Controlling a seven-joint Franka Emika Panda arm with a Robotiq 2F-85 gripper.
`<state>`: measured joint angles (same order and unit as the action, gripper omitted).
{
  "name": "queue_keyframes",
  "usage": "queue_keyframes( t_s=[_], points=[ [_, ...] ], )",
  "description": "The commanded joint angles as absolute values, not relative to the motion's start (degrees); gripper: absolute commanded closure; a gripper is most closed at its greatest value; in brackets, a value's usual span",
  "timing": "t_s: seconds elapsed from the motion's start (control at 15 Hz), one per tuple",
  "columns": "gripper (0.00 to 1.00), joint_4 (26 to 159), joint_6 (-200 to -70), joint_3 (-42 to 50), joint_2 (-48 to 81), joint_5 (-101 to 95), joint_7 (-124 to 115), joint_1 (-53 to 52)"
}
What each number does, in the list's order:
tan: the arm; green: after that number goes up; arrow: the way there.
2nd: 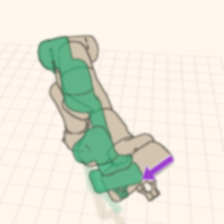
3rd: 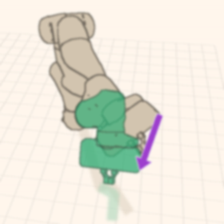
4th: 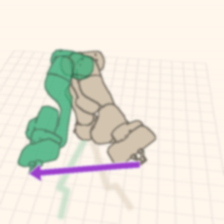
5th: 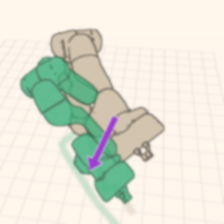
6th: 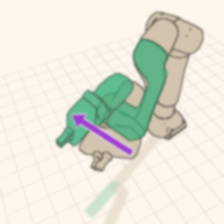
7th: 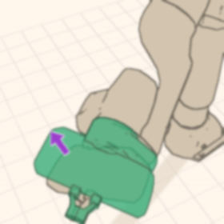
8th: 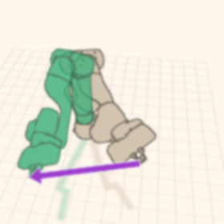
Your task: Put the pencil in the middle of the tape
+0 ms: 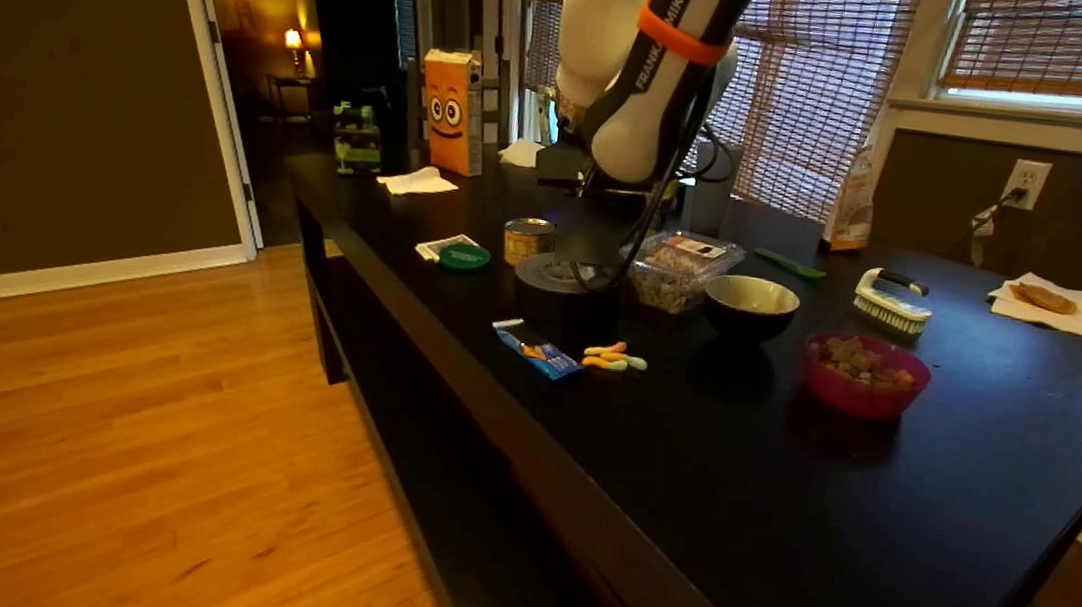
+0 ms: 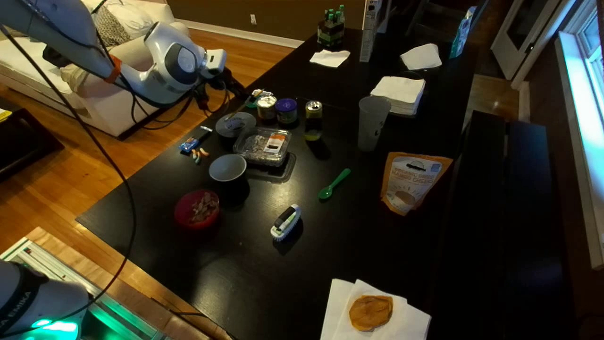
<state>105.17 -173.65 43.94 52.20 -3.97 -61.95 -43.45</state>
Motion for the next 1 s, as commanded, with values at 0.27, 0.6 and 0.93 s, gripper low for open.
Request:
queue_keyframes(
  t_s=[0.27, 0.6, 0.93],
  points=[
    [0.98, 99.82, -174.34, 45.36, 60.51, 0.89, -63.01, -44.48],
    [0.98, 98.91, -172.89, 44.95, 62.24, 2.69, -62.63, -44.26],
    [0.98, 98.71, -170.33, 43.92, 62.45, 2.64, -62.15, -43.58]
  ],
)
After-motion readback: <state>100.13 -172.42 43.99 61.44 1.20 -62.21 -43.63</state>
